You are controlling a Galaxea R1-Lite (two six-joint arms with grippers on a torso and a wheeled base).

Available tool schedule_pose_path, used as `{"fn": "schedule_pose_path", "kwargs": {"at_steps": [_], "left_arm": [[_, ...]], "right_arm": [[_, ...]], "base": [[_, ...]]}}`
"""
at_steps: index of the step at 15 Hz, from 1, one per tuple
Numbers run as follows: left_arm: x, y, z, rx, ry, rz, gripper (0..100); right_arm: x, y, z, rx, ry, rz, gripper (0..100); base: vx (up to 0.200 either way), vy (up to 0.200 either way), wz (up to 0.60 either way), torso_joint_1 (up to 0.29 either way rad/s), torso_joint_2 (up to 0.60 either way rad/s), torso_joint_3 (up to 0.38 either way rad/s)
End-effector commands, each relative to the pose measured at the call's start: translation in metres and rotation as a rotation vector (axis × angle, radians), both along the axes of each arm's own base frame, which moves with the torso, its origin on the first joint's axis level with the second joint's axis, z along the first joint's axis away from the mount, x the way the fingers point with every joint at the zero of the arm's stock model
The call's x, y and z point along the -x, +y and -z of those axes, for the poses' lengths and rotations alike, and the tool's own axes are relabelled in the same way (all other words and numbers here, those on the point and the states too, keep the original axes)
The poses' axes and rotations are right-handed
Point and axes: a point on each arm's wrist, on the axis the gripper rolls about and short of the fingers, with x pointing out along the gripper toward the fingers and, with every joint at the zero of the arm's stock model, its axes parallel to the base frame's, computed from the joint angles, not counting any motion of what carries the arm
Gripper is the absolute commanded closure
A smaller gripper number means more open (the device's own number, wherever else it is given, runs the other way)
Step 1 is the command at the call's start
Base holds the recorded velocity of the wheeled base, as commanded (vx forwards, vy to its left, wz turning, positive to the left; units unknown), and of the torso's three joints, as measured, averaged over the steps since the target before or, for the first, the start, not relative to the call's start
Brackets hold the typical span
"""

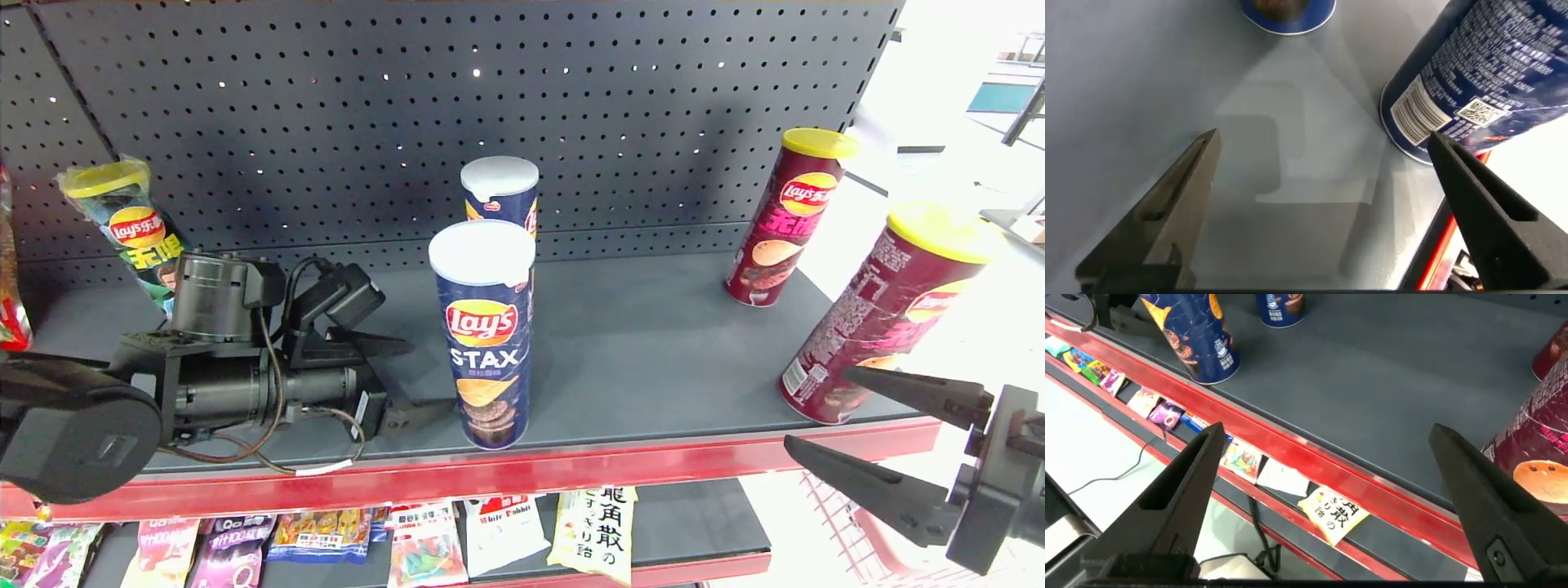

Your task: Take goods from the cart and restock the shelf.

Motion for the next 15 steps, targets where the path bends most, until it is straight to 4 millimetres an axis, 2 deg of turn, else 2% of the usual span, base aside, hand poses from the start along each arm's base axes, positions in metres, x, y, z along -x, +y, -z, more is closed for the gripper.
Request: {"fn": "schedule_pose_path", "kwargs": {"at_steps": [1,10,12,14,15], "left_arm": [[-0.001,-0.002,0.001,-0.001,0.004,0.005,0],[0.001,-0.004,0.002,-0.001,0.007,0.012,0],[0.004,0.001,-0.001,0.0,0.004,-0.011,0],[0.014,0.029,-0.016,0.007,-0.052,-0.113,0],[0.016,0.032,-0.018,0.005,-0.062,-0.129,0]], "right_arm": [[-0.001,0.001,0.001,0.0,0.007,-0.002,0],[-0.001,0.001,0.001,-0.006,0.014,0.0,0],[0.0,0.0,0.003,-0.003,0.017,0.003,0],[0.007,-0.009,0.007,-0.006,0.01,0.03,0],[0.008,-0.01,0.008,-0.005,0.007,0.033,0]], "base": [[0.0,0.0,0.0,0.0,0.0,0.0],[0.0,0.0,0.0,0.0,0.0,0.0],[0.0,0.0,0.0,0.0,0.0,0.0],[0.0,0.0,0.0,0.0,0.0,0.0],[0.0,0.0,0.0,0.0,0.0,0.0]]}}
